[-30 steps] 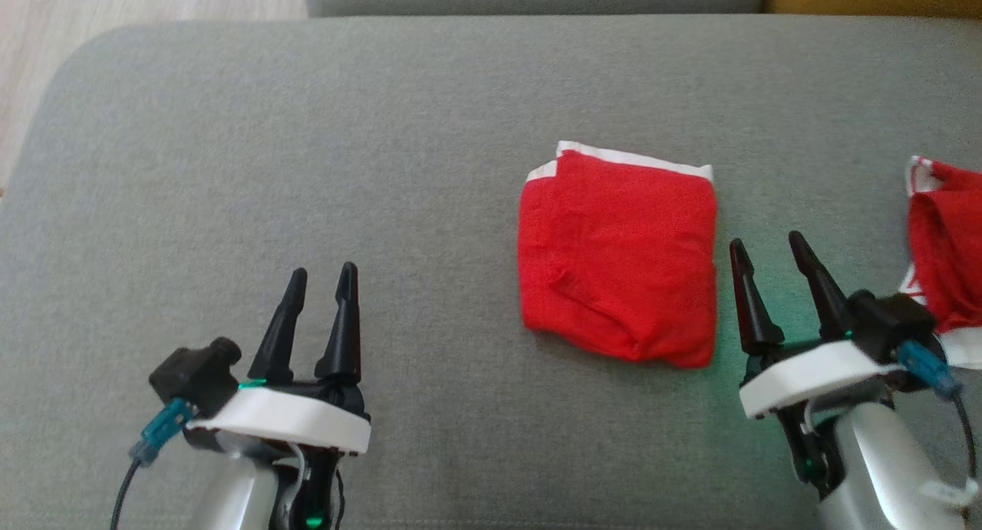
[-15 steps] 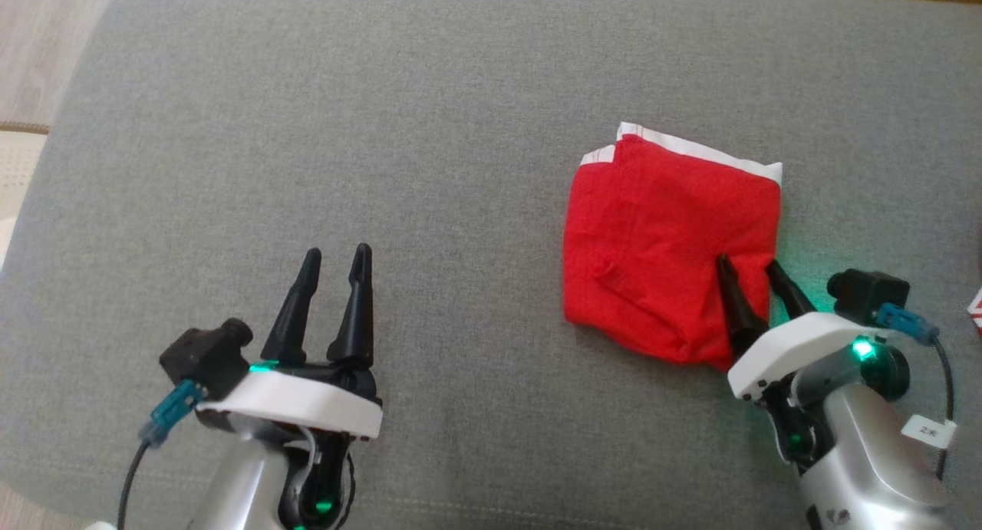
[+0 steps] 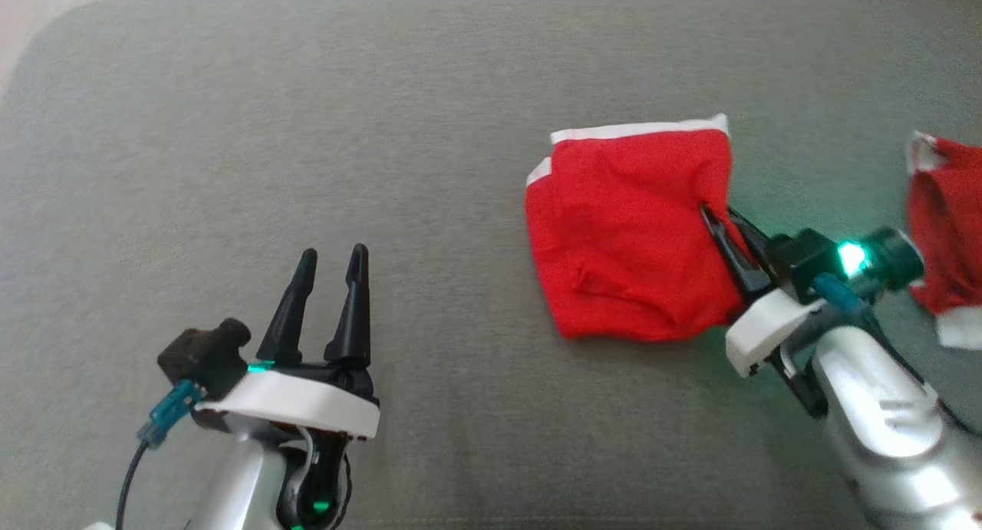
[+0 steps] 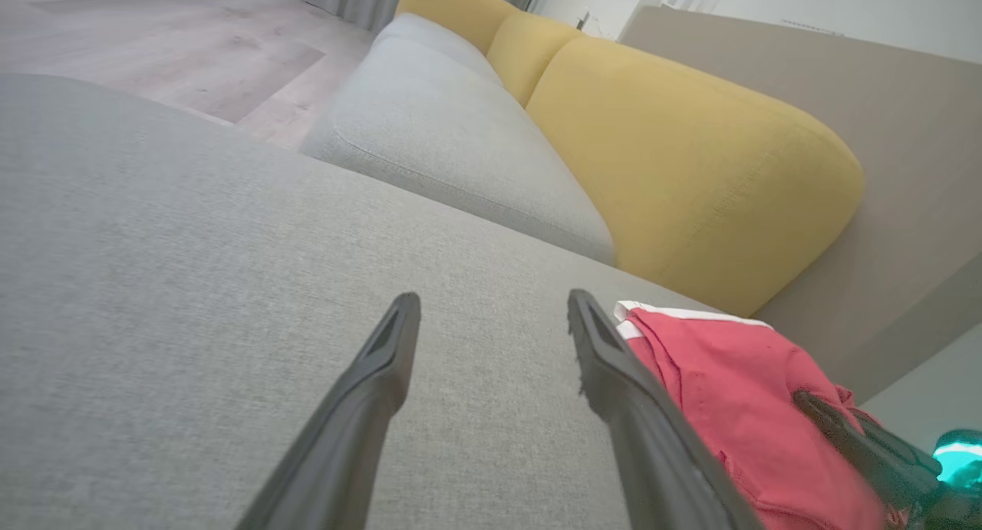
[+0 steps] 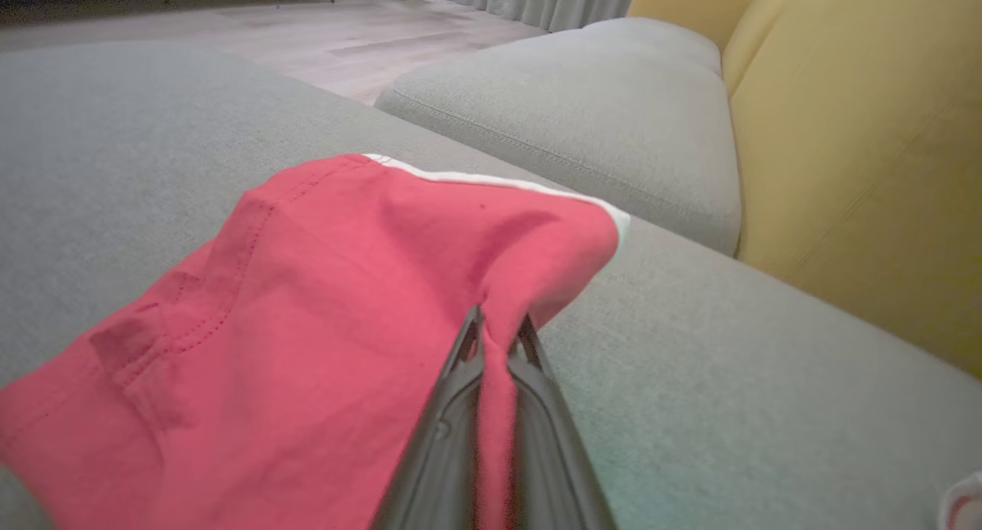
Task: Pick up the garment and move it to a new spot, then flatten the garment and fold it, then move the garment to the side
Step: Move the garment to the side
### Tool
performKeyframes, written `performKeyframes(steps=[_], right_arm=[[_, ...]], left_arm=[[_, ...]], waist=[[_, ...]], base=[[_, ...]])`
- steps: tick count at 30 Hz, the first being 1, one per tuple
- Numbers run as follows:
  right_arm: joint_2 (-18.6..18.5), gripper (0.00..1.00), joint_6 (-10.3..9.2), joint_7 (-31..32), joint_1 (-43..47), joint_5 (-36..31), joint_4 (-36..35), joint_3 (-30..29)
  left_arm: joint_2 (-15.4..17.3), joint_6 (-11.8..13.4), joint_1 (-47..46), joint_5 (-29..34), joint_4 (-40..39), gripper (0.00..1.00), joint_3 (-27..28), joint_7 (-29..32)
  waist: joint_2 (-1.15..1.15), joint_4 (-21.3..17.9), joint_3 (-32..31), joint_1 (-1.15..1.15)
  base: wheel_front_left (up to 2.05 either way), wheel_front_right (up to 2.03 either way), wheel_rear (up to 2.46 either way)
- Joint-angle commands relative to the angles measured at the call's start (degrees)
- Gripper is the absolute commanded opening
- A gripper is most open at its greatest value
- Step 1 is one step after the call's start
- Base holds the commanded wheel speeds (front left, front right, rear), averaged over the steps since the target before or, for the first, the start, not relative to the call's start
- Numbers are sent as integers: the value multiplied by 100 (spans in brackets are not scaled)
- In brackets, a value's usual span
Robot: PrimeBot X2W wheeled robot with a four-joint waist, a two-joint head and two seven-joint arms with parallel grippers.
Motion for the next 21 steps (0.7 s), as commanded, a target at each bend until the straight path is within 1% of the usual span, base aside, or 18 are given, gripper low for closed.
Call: performKeyframes(steps=[1, 3, 6, 10, 13, 15, 17, 21], right_arm=[[-223, 0, -5, -46, -273, -112, -269, 270], [-533, 0, -5, 36, -459, -161, -407, 511], [-1083, 0, -5, 243, -681, -8, -606, 717], [-1937, 0, -5, 551, -844, 301, -840, 750], [-2445, 0, -5, 741, -876, 601, -930, 626], [-2710, 0, -5, 854, -882, 771, -952, 553], [-2897, 0, -5, 985, -881, 912, -970, 460], [-3062, 0, -5, 1260, -845, 1071, -978, 216]], left_arm=[[33, -22, -225, 77, -143, 100, 204, -29], [33, -43, -300, 133, -120, 100, 188, -29], [33, -63, -432, 184, -124, 100, 197, -29], [33, -99, -675, 268, -129, 100, 199, -29], [33, -129, -831, 286, -133, 100, 204, -29], [33, -155, -931, 336, -114, 100, 195, -29], [33, -183, -1020, 390, -79, 100, 186, -29], [33, -212, -1150, 441, -62, 100, 194, -29]], waist=[[0, -325, 48, 0], [0, -515, 127, 0], [0, -774, 285, 0], [0, -1017, 623, 0], [0, -1152, 873, 0], [0, -1218, 1036, 0], [0, -1265, 1168, 0], [0, -1308, 1347, 0]], base=[[0, 0, 0], [0, 0, 0], [0, 0, 0], [0, 0, 0], [0, 0, 0], [0, 0, 0], [0, 0, 0], [0, 0, 0]])
